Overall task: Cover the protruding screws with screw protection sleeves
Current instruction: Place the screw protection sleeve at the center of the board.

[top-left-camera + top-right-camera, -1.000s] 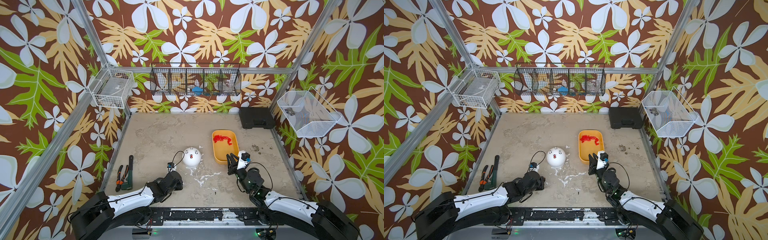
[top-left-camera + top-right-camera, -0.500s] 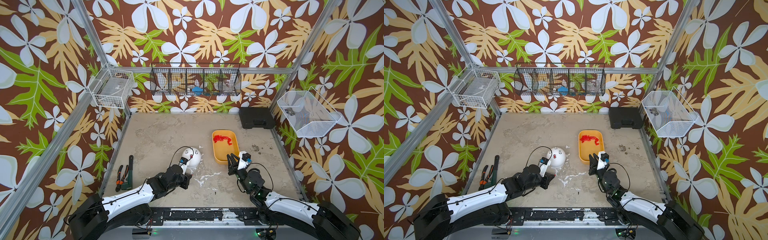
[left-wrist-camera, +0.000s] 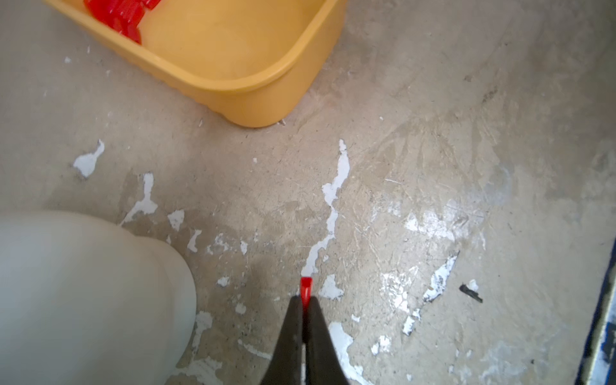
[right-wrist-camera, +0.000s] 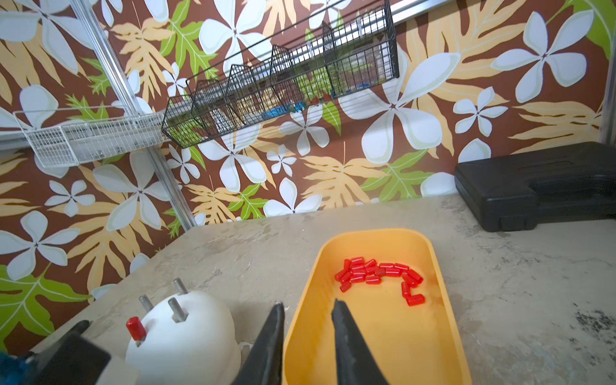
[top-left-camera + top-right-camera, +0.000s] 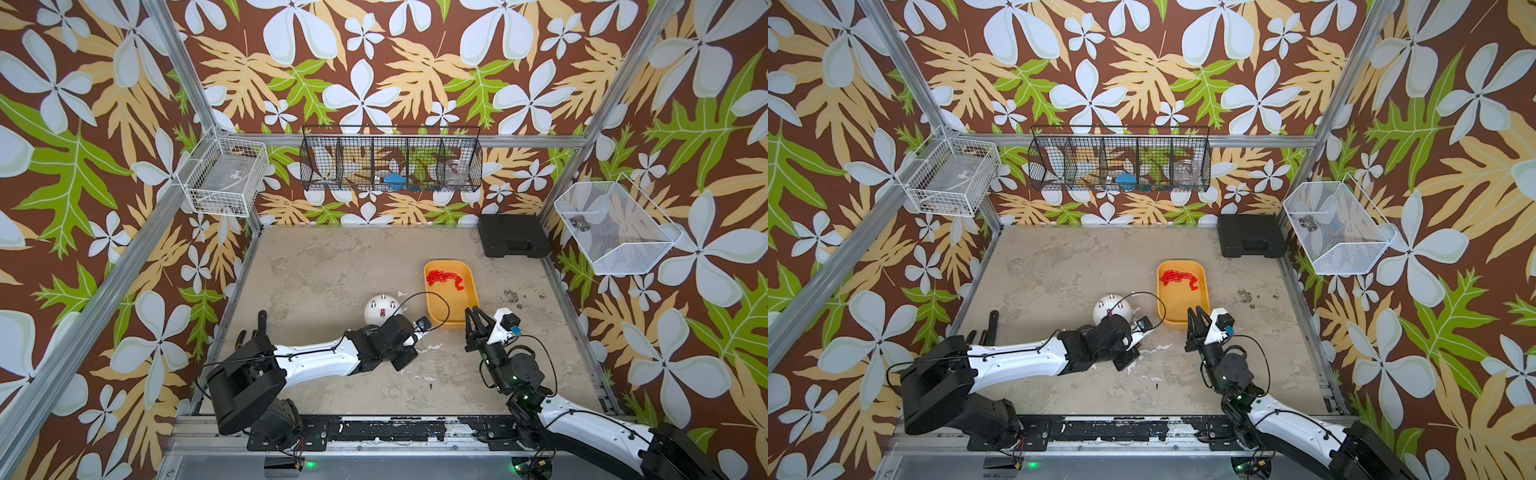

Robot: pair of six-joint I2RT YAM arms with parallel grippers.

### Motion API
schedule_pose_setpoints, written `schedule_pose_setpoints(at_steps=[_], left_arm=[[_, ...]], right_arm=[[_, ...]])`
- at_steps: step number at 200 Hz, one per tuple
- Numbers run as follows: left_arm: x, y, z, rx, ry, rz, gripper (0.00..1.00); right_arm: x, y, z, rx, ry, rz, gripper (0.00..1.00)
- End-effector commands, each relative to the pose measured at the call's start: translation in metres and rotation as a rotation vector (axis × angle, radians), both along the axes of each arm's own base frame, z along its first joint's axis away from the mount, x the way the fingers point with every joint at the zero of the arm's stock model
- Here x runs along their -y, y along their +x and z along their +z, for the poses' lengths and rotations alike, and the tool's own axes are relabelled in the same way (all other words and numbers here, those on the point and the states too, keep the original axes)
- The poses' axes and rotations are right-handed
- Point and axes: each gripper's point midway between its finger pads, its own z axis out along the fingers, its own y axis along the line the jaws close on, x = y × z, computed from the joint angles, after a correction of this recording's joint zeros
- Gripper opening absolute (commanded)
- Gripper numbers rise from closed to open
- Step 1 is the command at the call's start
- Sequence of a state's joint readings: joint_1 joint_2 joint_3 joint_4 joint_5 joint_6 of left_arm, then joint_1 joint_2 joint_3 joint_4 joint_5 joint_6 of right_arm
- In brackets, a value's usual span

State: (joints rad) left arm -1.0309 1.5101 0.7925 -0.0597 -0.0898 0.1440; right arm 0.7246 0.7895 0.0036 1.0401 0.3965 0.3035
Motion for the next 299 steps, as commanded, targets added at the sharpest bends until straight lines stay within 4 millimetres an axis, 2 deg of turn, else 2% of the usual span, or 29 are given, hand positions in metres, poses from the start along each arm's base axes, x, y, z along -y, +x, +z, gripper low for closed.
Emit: schedule_pose_setpoints(at_steps=[1, 50, 114, 130, 146, 164, 196, 218, 232, 249, 263, 277, 287, 299], left_arm=[[-0.016, -0.012, -0.012, 0.073, 0.172, -0.150, 0.00], [-0.029, -0.035, -0.028, 0.121, 0.241, -0.391, 0.01], [-0.047, -0.046, -0.060, 0.101, 0.370, -0.510, 0.00], [-0.049, -0.047, -0.066, 0.092, 0.378, -0.518, 0.07], [-0.047, -0.045, -0.065, 0.103, 0.374, -0.512, 0.25], [-0.044, -0.039, -0.057, 0.144, 0.360, -0.494, 0.32], [-0.035, -0.033, -0.020, 0.228, 0.245, -0.443, 0.40], [-0.026, -0.032, 0.026, 0.304, 0.096, -0.394, 0.42], [-0.028, -0.033, 0.052, 0.364, -0.003, -0.358, 0.46], [-0.033, -0.026, 0.095, 0.418, -0.171, -0.216, 0.46], [-0.050, -0.010, 0.136, 0.436, -0.366, 0.032, 0.46], [-0.089, 0.009, 0.165, 0.422, -0.575, 0.368, 0.53], [-0.116, 0.012, 0.169, 0.386, -0.683, 0.537, 0.53], [-0.146, 0.010, 0.162, 0.324, -0.799, 0.701, 0.63]], right_arm=[[0.008, -0.006, -0.004, 0.016, 0.030, -0.011, 0.27], [0.013, -0.011, 0.001, 0.040, 0.057, -0.012, 0.27], [0.017, -0.015, 0.004, 0.055, 0.080, -0.014, 0.27], [0.018, -0.015, 0.004, 0.055, 0.082, -0.016, 0.27], [0.018, -0.015, 0.005, 0.056, 0.083, -0.018, 0.27], [0.018, -0.015, 0.005, 0.055, 0.083, -0.019, 0.28], [0.018, -0.015, 0.004, 0.054, 0.078, -0.017, 0.28], [0.015, -0.015, 0.004, 0.053, 0.069, -0.009, 0.30], [0.011, -0.014, 0.002, 0.042, 0.060, 0.008, 0.30], [-0.002, -0.012, 0.005, 0.044, 0.027, 0.061, 0.32], [-0.026, -0.010, 0.012, 0.024, -0.033, 0.156, 0.34], [-0.064, -0.012, 0.014, -0.052, -0.134, 0.335, 0.34], [-0.104, -0.033, 0.013, -0.085, -0.220, 0.589, 0.34], [-0.132, -0.054, 0.007, -0.191, -0.291, 0.787, 0.35]])
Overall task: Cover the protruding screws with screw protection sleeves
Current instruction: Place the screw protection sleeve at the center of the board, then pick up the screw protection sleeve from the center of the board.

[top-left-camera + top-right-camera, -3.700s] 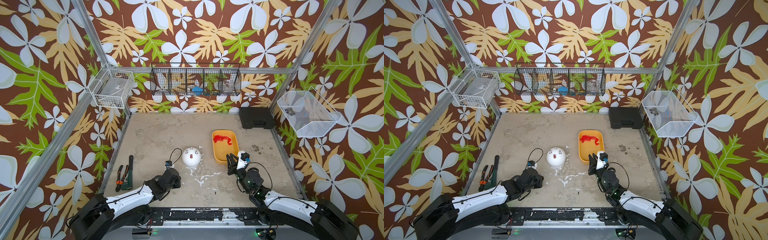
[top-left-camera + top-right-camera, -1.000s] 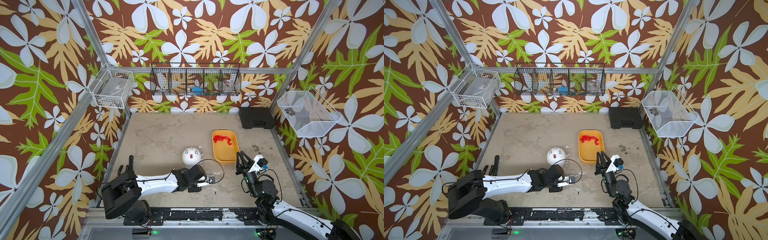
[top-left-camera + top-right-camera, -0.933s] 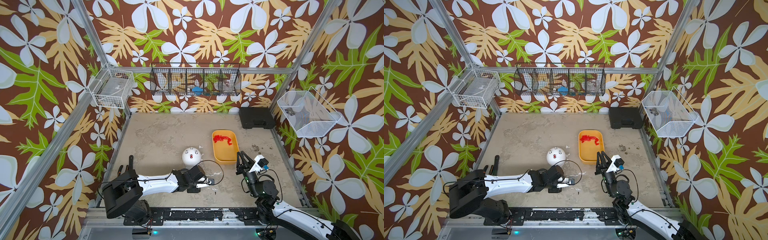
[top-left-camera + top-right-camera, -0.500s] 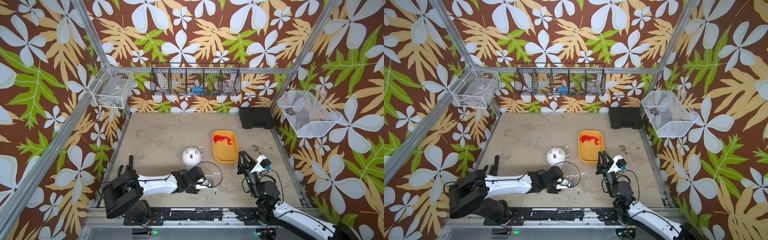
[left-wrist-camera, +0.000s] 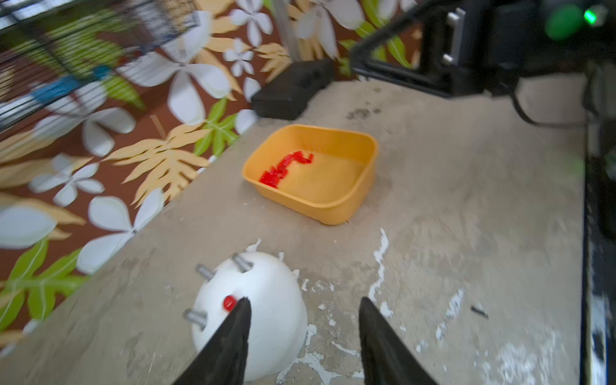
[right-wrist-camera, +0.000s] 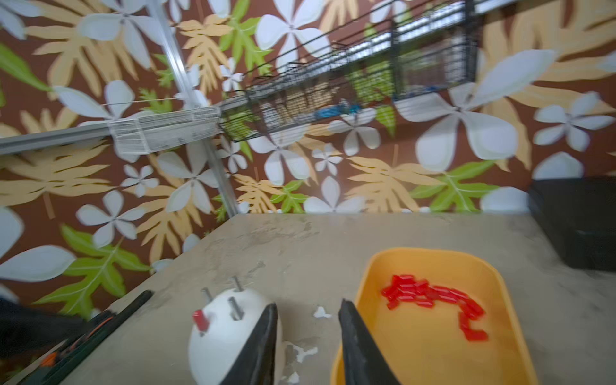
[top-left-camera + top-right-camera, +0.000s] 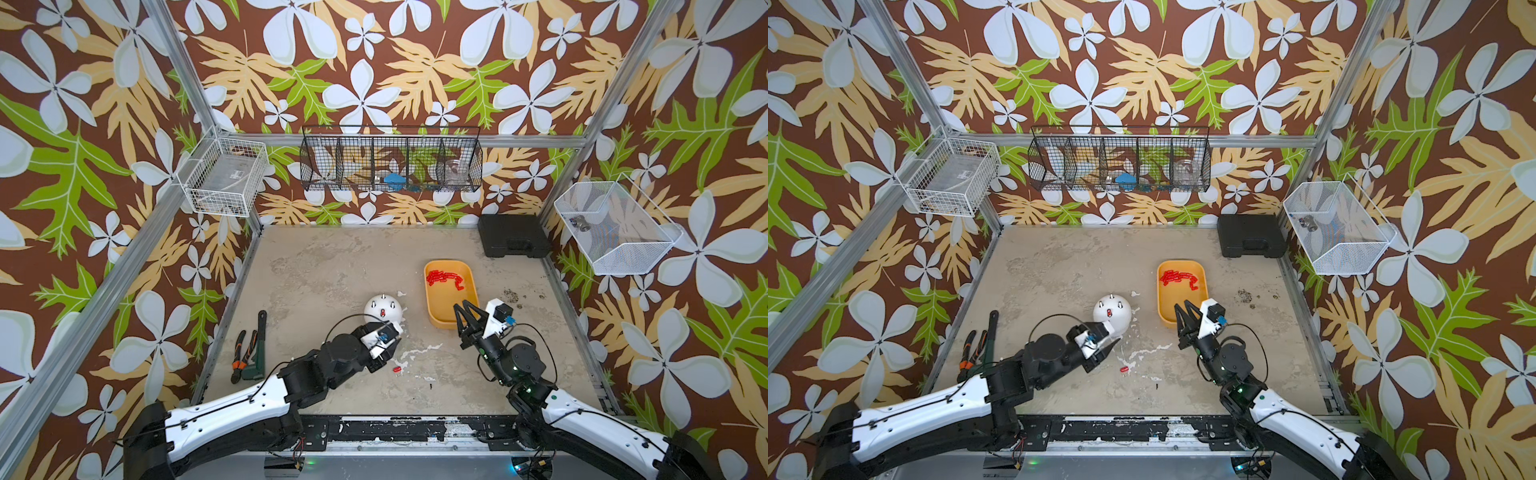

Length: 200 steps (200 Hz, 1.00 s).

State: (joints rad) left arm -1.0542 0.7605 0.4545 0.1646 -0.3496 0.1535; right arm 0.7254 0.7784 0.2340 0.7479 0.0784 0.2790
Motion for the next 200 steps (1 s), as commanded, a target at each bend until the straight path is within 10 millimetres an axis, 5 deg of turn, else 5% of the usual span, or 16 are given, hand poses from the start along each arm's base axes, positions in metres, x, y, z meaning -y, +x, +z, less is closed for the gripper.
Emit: schedule_pose_setpoints(at_steps=[1, 15, 38, 62, 114, 149, 200], left_arm=[[-0.064, 0.018, 0.009, -0.169, -0.450, 0.383, 0.63], [-0.092, 0.015, -0.008, -0.255, -0.554, 0.476, 0.67], [-0.140, 0.011, -0.035, -0.348, -0.676, 0.645, 0.66], [-0.155, 0.008, -0.043, -0.372, -0.740, 0.660, 0.70], [-0.140, 0.016, -0.061, -0.484, -0.560, 0.663, 0.76], [-0.127, 0.029, -0.084, -0.609, -0.562, 0.596, 0.73], [-0.125, 0.032, -0.096, -0.644, -0.607, 0.547, 0.69]], right_arm=[[-0.068, -0.050, -0.037, -0.184, -0.238, 0.482, 0.35], [-0.087, -0.071, -0.049, -0.267, -0.317, 0.604, 0.36], [-0.118, -0.100, -0.065, -0.153, -0.563, 0.691, 0.38], [-0.128, -0.108, -0.106, -0.095, -0.865, 0.737, 0.40], [-0.116, -0.118, -0.163, -0.092, -1.153, 0.880, 0.38], [-0.117, -0.096, -0.194, -0.067, -1.313, 0.835, 0.36], [-0.126, -0.075, -0.215, -0.109, -1.274, 0.808, 0.35]])
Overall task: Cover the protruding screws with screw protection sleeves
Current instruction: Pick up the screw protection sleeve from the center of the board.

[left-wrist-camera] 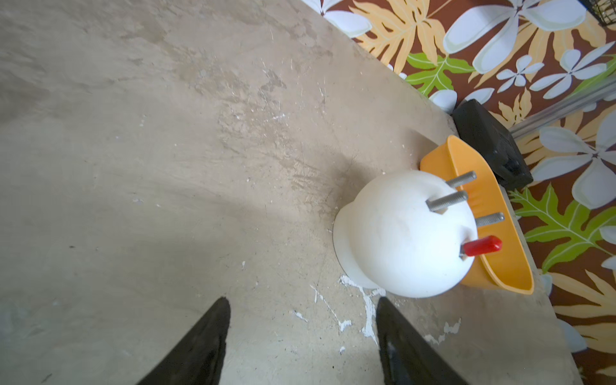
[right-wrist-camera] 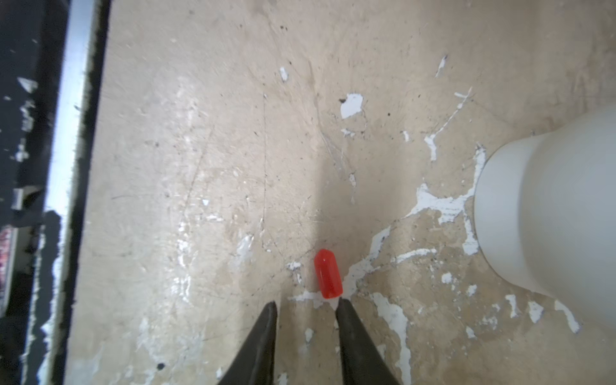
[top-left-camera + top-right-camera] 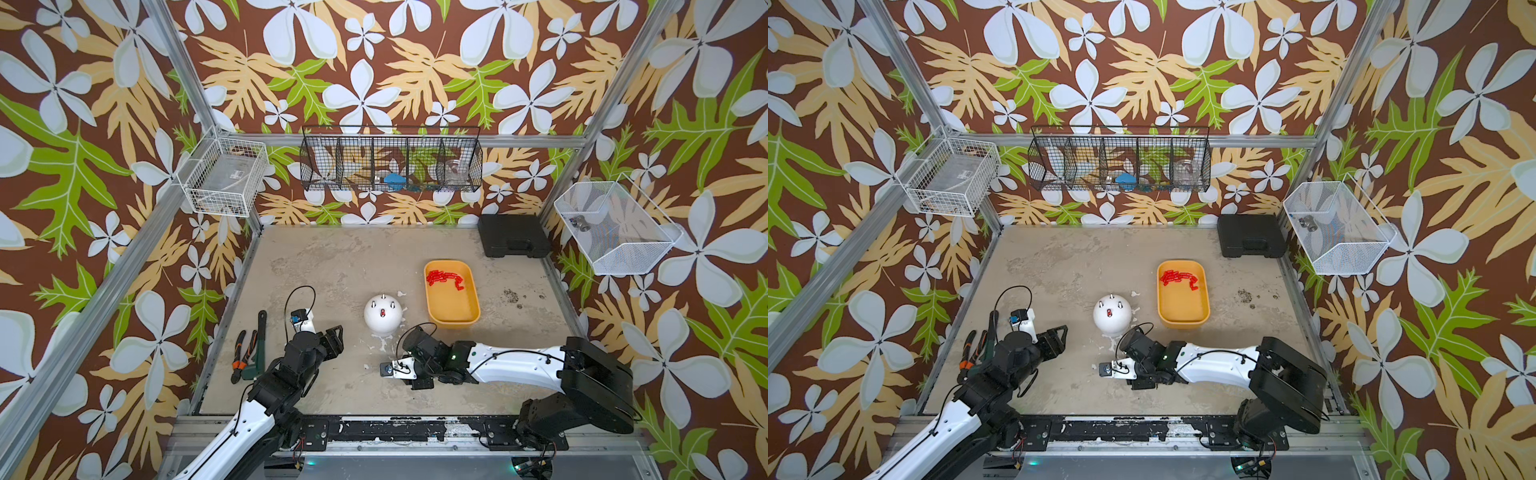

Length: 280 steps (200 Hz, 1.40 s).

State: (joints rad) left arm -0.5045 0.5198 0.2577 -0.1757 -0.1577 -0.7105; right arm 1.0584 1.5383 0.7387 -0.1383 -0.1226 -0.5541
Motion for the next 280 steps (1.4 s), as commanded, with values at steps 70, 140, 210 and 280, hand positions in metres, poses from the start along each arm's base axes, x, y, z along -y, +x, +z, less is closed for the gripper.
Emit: schedule_pose_setpoints(at_steps=[70, 140, 210, 280], left_arm=[[0.018, 0.003, 0.013, 0.061, -0.028, -0.101, 0.69], [0.019, 0.002, 0.013, 0.072, -0.038, -0.110, 0.69], [0.021, 0.002, 0.012, 0.076, -0.045, -0.119, 0.68], [0.021, 0.003, 0.013, 0.085, -0.039, -0.123, 0.68]], right_arm=[[-0.003, 0.008, -0.012, -0.066, 0.024, -0.038, 0.36], [-0.002, 0.003, -0.028, -0.164, -0.023, -0.063, 0.26], [-0.003, 0.009, -0.016, -0.187, -0.003, -0.137, 0.38], [-0.008, 0.000, -0.014, -0.278, 0.027, -0.123, 0.33]])
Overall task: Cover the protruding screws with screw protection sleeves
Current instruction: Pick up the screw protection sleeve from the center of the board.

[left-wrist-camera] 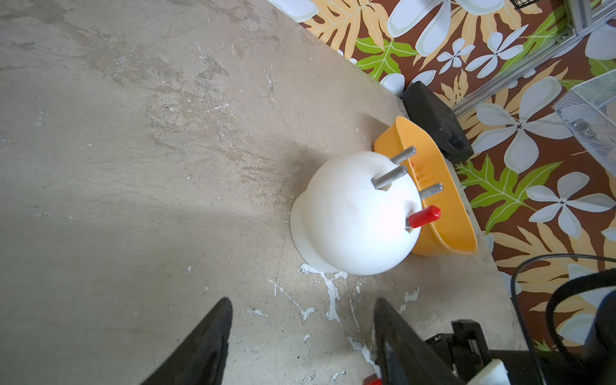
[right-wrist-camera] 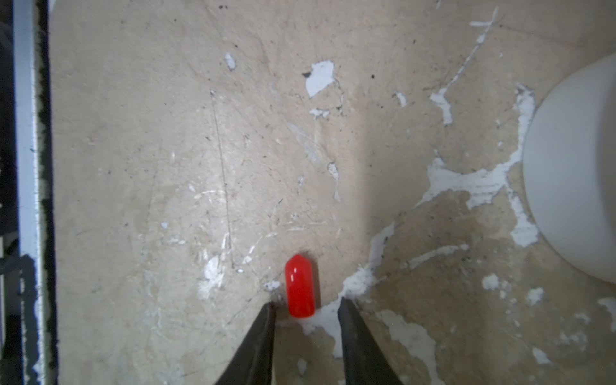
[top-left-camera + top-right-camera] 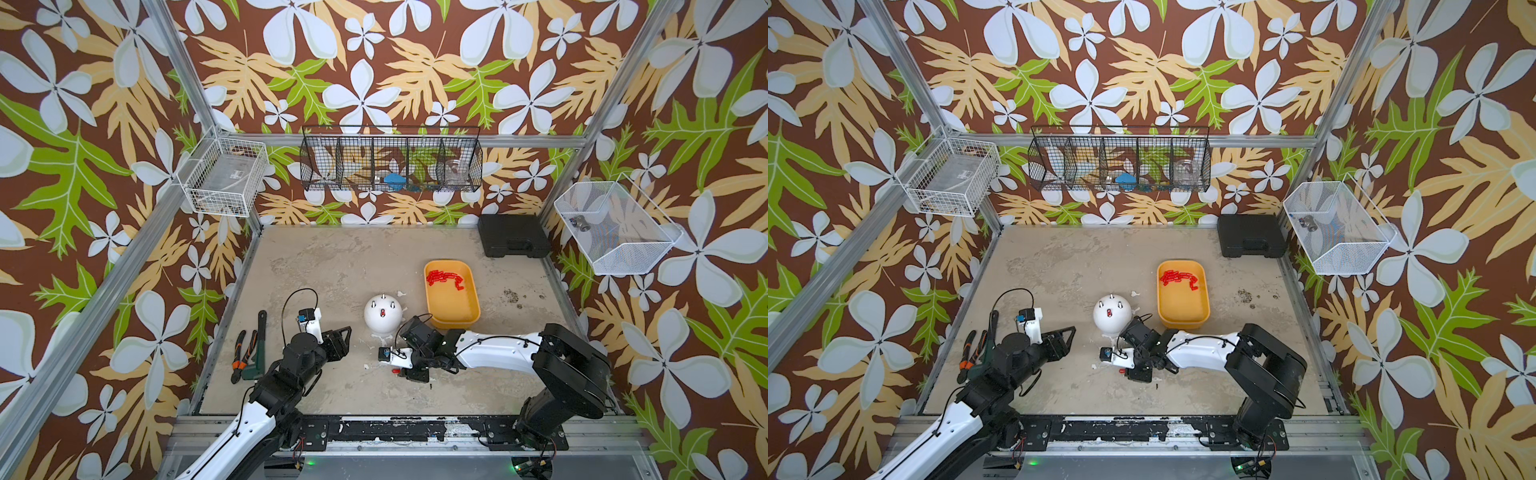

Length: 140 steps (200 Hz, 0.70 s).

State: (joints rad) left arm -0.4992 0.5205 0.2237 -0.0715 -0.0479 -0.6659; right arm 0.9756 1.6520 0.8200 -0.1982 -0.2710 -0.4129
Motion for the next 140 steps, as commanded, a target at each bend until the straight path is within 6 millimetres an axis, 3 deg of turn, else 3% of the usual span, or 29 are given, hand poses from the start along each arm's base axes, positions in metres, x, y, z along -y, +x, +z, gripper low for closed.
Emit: schedule_pose_setpoints(at_steps=[1, 25, 41, 89, 103, 126, 140], left_arm=[[0.0014, 0.0027, 0.0077, 0.035, 0.002, -0.010, 0.68], [0.0010, 0.0018, 0.0057, 0.034, -0.005, -0.008, 0.69], [0.0007, 0.0016, 0.0049, 0.032, -0.007, -0.005, 0.69], [0.0006, 0.0014, 0.0050, 0.032, -0.007, -0.005, 0.69], [0.0014, 0.0009, 0.0054, 0.033, -0.011, -0.009, 0.69], [0.0014, 0.0006, 0.0043, 0.031, -0.013, -0.009, 0.68], [0.0017, 0.0004, 0.0043, 0.031, -0.013, -0.012, 0.69]], right_arm=[[-0.0051, -0.0073, 0.0011, -0.051, 0.025, 0.010, 0.33], [-0.0075, -0.0091, 0.0003, -0.060, 0.036, 0.019, 0.31], [-0.0075, -0.0091, -0.0012, -0.066, 0.027, 0.019, 0.23], [-0.0079, -0.0068, -0.0037, -0.065, 0.014, 0.014, 0.12], [-0.0077, -0.0059, -0.0031, -0.062, 0.012, 0.008, 0.15], [-0.0076, -0.0049, -0.0007, -0.059, 0.015, -0.004, 0.30], [-0.0072, -0.0056, 0.0006, -0.067, 0.016, -0.009, 0.32]])
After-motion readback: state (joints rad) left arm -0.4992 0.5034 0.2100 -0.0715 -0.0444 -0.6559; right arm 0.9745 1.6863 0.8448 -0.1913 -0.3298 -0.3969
